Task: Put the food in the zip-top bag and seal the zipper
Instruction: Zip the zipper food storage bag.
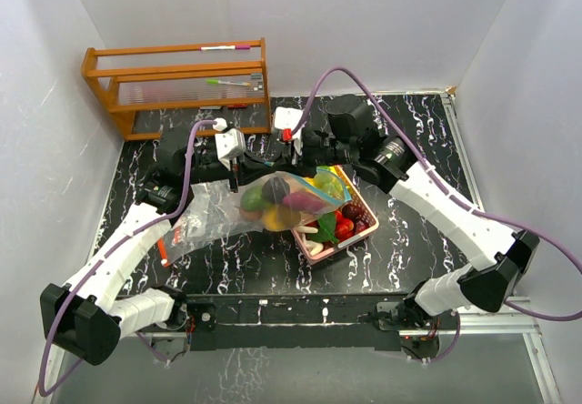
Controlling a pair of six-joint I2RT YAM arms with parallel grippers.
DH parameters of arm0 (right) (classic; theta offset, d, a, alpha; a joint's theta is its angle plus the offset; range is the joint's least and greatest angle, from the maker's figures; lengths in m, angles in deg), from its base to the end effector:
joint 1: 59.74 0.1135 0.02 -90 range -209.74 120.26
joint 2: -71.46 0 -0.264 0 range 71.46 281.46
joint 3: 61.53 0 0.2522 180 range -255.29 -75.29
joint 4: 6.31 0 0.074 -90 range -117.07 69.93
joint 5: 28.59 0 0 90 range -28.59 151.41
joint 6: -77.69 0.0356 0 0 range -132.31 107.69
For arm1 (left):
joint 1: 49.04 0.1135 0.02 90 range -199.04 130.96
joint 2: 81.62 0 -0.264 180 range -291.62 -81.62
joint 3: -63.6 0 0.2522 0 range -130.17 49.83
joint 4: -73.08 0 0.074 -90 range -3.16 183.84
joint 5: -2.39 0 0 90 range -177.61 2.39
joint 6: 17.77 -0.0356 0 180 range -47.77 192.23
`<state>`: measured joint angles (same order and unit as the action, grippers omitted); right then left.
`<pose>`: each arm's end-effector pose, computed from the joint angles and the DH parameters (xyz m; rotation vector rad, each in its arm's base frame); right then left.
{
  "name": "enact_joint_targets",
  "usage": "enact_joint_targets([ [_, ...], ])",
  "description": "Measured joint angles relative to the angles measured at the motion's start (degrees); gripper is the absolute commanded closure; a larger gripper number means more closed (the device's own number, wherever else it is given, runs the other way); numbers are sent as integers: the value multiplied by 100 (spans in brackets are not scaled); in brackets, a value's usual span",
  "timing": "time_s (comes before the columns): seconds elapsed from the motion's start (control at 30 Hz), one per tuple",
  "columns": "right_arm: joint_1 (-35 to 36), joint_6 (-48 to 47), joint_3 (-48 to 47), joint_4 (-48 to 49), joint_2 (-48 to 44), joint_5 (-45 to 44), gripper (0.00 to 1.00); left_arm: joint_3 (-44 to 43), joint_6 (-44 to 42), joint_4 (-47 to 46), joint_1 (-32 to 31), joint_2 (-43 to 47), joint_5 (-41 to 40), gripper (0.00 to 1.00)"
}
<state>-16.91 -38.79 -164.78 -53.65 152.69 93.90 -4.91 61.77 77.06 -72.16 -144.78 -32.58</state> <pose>0.2126 0.2231 0.4245 -1.4290 1.4236 0.7507 0.2150 -0.1235 0.3748 1.1508 1.1561 -0.9076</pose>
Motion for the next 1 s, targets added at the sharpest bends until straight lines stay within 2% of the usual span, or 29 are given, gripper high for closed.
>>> enact_joint_targets([
  [0.53,-275,26,603,208,-345,-103,92,-251,-188,365,-9,7,-339,100],
  [1.0,-400,227,1292,632,-684,-122,92,-267,-151,-42,-11,251,-986,100],
])
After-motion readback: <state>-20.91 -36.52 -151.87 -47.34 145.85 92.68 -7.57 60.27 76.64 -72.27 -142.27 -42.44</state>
